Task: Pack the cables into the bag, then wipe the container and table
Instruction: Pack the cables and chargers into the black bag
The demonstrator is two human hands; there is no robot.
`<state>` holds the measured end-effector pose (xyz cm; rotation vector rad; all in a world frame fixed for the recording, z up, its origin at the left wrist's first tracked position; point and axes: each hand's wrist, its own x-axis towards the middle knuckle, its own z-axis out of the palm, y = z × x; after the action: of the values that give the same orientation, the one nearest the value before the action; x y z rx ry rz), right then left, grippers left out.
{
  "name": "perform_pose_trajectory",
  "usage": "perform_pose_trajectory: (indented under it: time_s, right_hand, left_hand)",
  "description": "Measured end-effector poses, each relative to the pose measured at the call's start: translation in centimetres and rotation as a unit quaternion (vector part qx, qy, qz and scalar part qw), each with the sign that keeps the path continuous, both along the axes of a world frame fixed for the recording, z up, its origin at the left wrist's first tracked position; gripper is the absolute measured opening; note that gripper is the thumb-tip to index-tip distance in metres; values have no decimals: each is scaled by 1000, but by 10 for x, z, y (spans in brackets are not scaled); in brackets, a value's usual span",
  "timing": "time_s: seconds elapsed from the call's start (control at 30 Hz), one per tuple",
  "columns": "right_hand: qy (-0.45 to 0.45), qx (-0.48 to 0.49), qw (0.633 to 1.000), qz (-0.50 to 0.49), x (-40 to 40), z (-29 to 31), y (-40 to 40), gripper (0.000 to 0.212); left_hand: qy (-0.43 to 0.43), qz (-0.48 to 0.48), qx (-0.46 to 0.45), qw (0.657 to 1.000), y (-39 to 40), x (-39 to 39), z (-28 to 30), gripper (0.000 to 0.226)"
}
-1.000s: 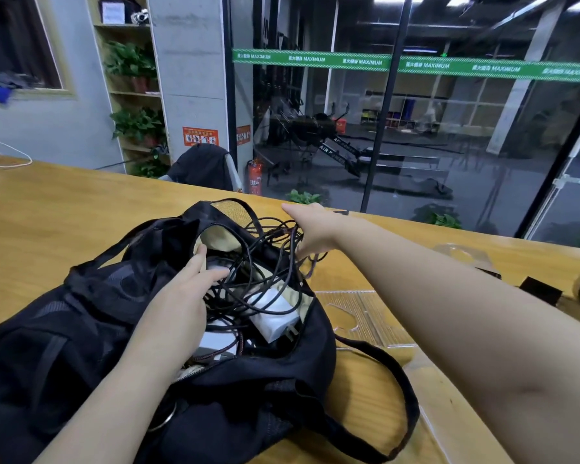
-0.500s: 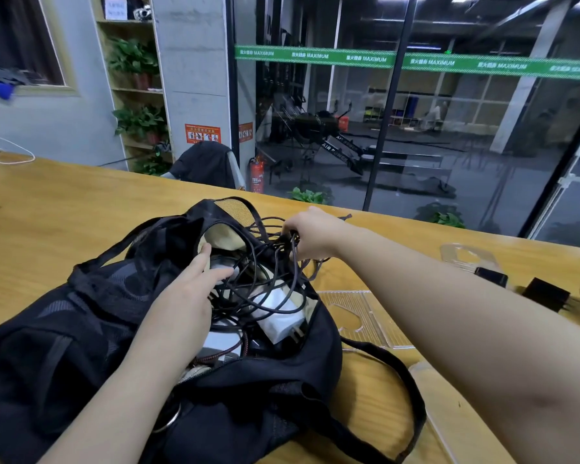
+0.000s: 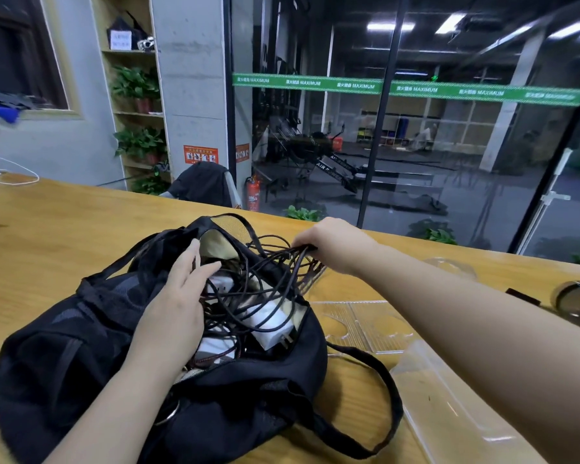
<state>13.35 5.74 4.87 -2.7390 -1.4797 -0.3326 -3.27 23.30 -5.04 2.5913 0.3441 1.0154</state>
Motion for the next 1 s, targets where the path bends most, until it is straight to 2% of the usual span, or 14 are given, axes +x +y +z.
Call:
perform_pose_trajectory:
  time_s: [0.1,0.2,0.33,0.5,0.67,0.77,0.9,1.0]
  right_hand:
    - [-30,21,999,-13,-5,2,-1,43]
    - [-59,57,997,-10,-12,6,0,50]
    - [-99,131,986,28,-28,20,0,44]
    - [-150,222,959,91,-51,38,9,43]
    - [-157,288,931,161,-84,44,26,30]
    - [-119,315,924,181,-100,30,33,31]
    - [-71,357,920,146,-103,2,40,10]
    - [-46,311,942,117,-97,-20,36,13]
  left_hand:
    - [1,18,-10,1000,0,-2,2,65]
    - [25,25,-15,999,1,-4,3,54]
    - [44,54,7,998,6,-14,6,61]
    - [62,140,85,985,13,-33,21,69]
    - [16,108,-46,993,21,-48,34,66]
    - [13,101,-102,990,29,-49,40,55]
    - [-46,72,-153,985,23,-51,50,42]
    - [-89,72,-163,980,21,-51,58,38]
